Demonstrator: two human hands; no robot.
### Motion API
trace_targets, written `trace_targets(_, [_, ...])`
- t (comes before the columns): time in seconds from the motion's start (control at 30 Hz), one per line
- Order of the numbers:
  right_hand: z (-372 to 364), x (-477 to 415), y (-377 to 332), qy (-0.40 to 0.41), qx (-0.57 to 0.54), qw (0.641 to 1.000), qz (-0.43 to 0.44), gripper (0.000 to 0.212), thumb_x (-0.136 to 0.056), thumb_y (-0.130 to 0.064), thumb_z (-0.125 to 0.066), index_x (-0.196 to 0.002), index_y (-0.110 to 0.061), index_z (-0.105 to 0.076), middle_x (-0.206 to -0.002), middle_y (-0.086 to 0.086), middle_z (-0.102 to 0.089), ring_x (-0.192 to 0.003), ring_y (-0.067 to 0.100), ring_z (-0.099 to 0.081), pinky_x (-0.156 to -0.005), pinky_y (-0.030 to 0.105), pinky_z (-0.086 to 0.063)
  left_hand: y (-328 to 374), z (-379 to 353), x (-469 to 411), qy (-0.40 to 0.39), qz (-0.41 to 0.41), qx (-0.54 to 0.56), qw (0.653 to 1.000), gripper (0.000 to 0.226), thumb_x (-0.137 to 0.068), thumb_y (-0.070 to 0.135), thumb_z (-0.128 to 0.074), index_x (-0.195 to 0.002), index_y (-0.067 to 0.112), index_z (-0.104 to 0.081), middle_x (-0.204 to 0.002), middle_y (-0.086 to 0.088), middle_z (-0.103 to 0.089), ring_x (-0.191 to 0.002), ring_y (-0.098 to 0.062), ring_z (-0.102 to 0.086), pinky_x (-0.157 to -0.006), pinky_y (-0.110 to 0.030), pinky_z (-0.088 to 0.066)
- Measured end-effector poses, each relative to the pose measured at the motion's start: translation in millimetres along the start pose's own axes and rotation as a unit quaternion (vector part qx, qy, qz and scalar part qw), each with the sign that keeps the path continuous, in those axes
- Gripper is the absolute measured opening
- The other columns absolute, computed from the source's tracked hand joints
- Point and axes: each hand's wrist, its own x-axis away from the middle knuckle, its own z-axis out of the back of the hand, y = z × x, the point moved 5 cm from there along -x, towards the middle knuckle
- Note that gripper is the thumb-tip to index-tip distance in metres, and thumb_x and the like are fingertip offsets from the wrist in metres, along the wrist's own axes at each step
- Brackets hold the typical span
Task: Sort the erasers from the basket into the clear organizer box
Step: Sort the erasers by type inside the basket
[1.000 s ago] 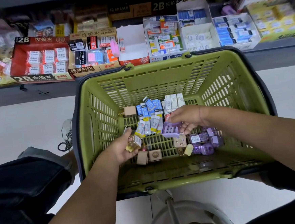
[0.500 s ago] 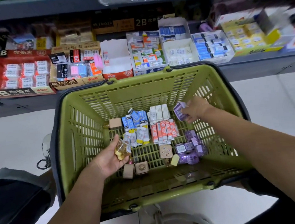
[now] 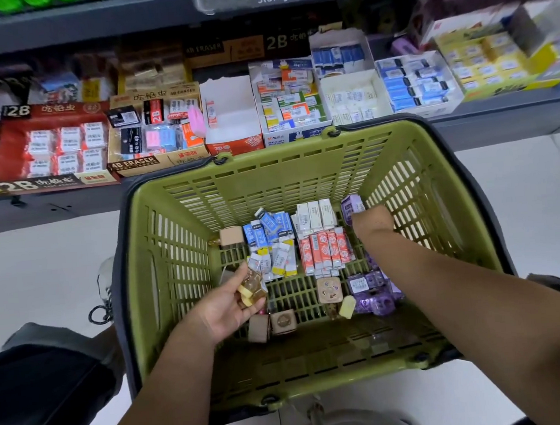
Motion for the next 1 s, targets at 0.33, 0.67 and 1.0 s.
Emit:
trace_targets(0.33, [-7.8, 52.9, -36.0, 0.087, -0.056, 0.980, 0.169, 0.030, -0.087, -0.013, -0.058, -0.116, -0.010, -0.051, -0.118, 0.008, -0.048, -0.096, 0.020, -0.055, -0.086, 0.033, -0.047, -4.2, 27.1, -1.5, 0.155, 0.023, 0.030, 0.987, 0.025, -0.089, 0.026, -0.066, -0.101, 0.005, -0.060, -0.098, -0.015, -0.061, -0.089, -0.026, -0.059, -0.064, -0.037, -0.053])
trace_targets(0.67, [-157.7, 141.1, -83.6, -0.390, 0.163, 0.864, 0.272, 0.040, -0.097, -0.013, -0.044, -0.137, -0.008, -0.041, -0.123, 0.023, -0.059, -0.066, 0.027, -0.063, -0.062, 0.034, -0.054, -5.3, 21.0, -4.3, 0.100, 0.036, 0.170, 0.980, 0.030, -0.097, 0.039, -0.049, -0.098, 0.012, -0.059, -0.089, -0.006, -0.061, -0.075, -0.015, -0.054, -0.066, -0.024, -0.042])
trace_targets(1.0, [-161.2, 116.6, -84.8, -0.260, 0.344, 0.803, 0.413, 0.038, -0.090, -0.016, -0.056, -0.128, -0.018, -0.054, -0.124, 0.008, -0.061, -0.110, 0.029, -0.058, -0.088, 0.039, -0.051, -8.9, 28.4, -13.3, 0.123, 0.045, 0.174, 0.976, 0.036, -0.097, 0.045, -0.047, -0.092, 0.011, -0.057, -0.082, -0.007, -0.057, -0.070, -0.017, -0.051, -0.057, -0.025, -0.044])
